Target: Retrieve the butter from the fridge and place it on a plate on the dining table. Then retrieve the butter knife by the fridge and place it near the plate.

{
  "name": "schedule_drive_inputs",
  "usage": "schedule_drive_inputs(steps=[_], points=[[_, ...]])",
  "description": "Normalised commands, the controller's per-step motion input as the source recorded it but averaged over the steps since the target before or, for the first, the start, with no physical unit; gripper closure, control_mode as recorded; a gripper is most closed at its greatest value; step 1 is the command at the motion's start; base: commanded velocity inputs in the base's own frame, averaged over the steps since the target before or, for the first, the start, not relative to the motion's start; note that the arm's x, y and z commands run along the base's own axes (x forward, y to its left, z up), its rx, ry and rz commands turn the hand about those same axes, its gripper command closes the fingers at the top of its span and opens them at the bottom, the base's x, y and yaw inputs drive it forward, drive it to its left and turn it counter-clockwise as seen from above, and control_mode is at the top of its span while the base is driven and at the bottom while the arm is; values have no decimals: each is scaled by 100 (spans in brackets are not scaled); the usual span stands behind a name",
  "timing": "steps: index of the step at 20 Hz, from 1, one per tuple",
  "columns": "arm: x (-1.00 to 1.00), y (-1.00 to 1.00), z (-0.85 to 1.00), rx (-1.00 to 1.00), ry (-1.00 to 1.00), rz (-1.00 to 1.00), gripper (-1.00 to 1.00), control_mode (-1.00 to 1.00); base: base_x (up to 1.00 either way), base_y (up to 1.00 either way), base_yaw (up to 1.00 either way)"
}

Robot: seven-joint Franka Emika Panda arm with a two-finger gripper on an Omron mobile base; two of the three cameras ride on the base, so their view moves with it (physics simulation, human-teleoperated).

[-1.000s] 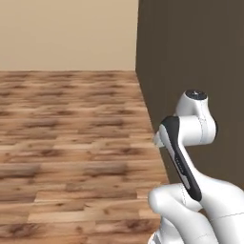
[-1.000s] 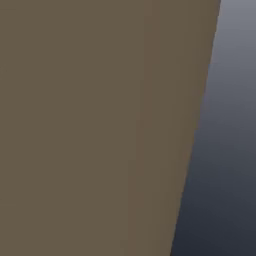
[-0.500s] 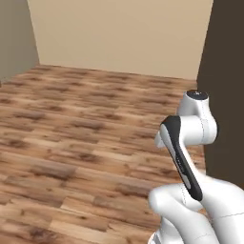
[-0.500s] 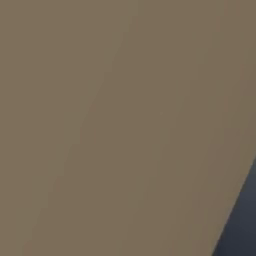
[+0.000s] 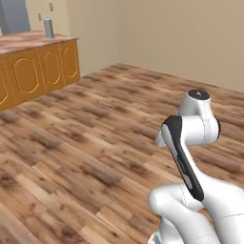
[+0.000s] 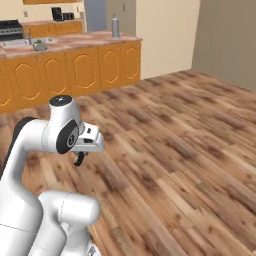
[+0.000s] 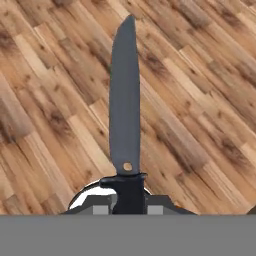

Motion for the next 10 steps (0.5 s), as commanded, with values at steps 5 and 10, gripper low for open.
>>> schedule_drive_inputs(steps=[5, 10], points=[[0, 0, 0, 0, 0, 0, 100, 100, 100, 0, 61], [0, 0, 0, 0, 0, 0, 100, 100, 100, 0, 58]])
